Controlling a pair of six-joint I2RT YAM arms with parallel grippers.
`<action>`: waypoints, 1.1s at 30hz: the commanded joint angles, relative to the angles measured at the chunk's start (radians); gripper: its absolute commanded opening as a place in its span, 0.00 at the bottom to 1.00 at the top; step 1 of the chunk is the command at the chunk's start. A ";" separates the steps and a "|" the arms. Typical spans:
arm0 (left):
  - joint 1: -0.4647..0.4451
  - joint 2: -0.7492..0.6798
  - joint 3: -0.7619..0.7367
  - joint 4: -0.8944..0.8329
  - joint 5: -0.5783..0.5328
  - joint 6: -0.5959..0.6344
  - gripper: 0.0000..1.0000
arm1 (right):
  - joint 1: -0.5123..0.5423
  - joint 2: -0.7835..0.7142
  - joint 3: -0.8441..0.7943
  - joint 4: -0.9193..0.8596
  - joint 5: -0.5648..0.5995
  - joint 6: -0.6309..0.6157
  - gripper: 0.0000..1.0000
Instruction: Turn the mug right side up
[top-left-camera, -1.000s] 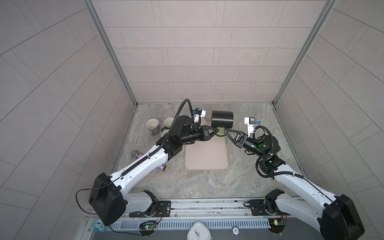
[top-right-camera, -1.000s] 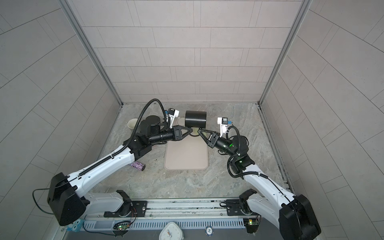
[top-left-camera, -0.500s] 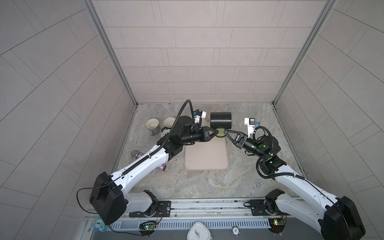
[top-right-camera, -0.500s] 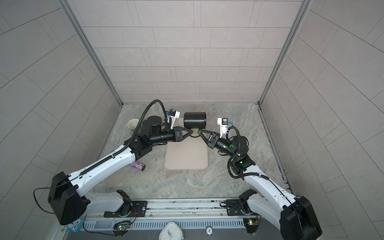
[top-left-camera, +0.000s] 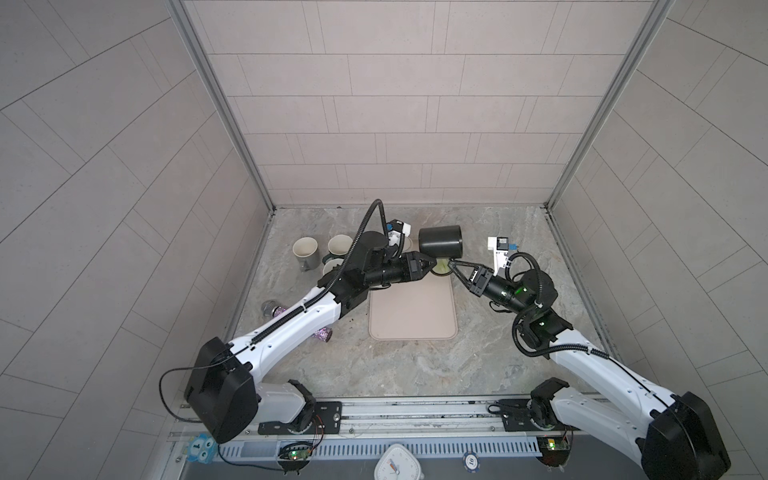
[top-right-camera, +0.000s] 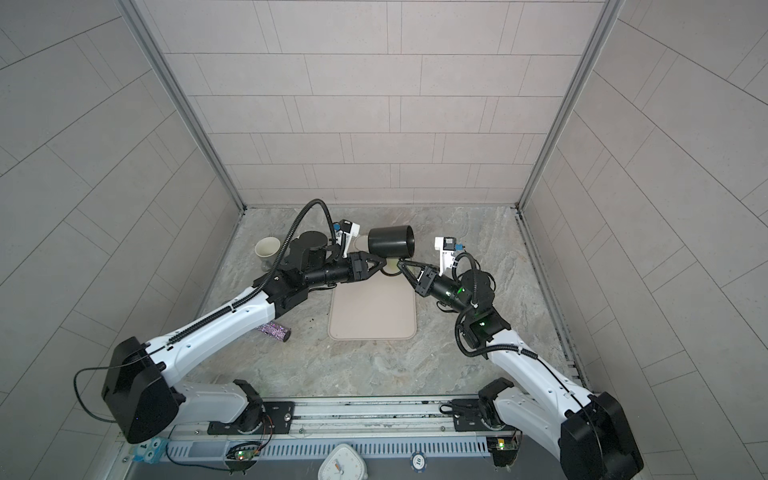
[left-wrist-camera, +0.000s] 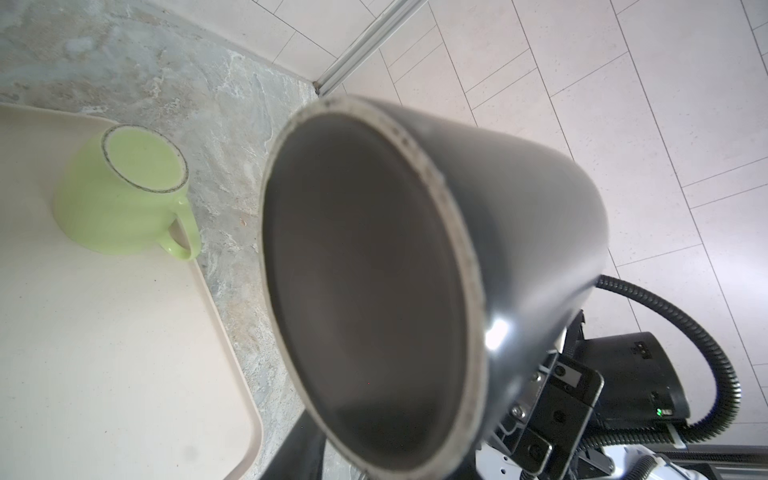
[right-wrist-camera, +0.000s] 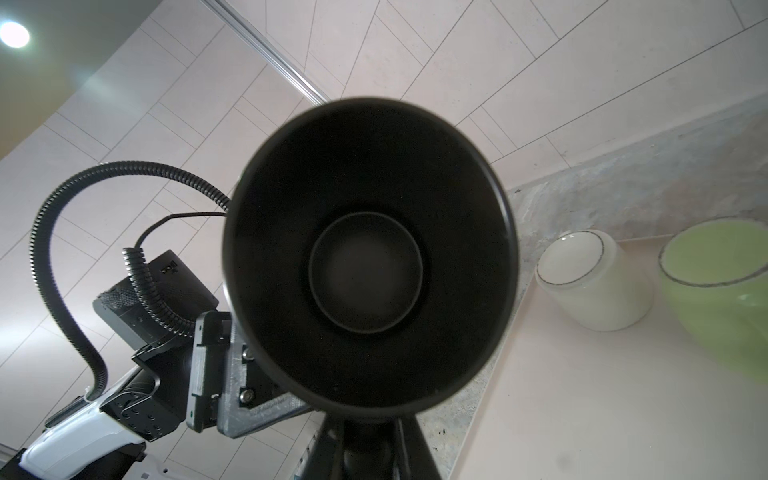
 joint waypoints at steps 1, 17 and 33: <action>0.007 0.012 0.000 0.066 -0.015 0.000 0.44 | 0.007 -0.004 0.050 -0.034 0.023 -0.056 0.00; 0.006 -0.025 -0.053 -0.007 -0.099 0.054 0.68 | 0.006 -0.008 0.080 -0.343 0.194 -0.242 0.00; 0.015 -0.048 -0.096 -0.018 -0.121 0.065 0.69 | 0.005 0.090 0.185 -0.635 0.278 -0.393 0.00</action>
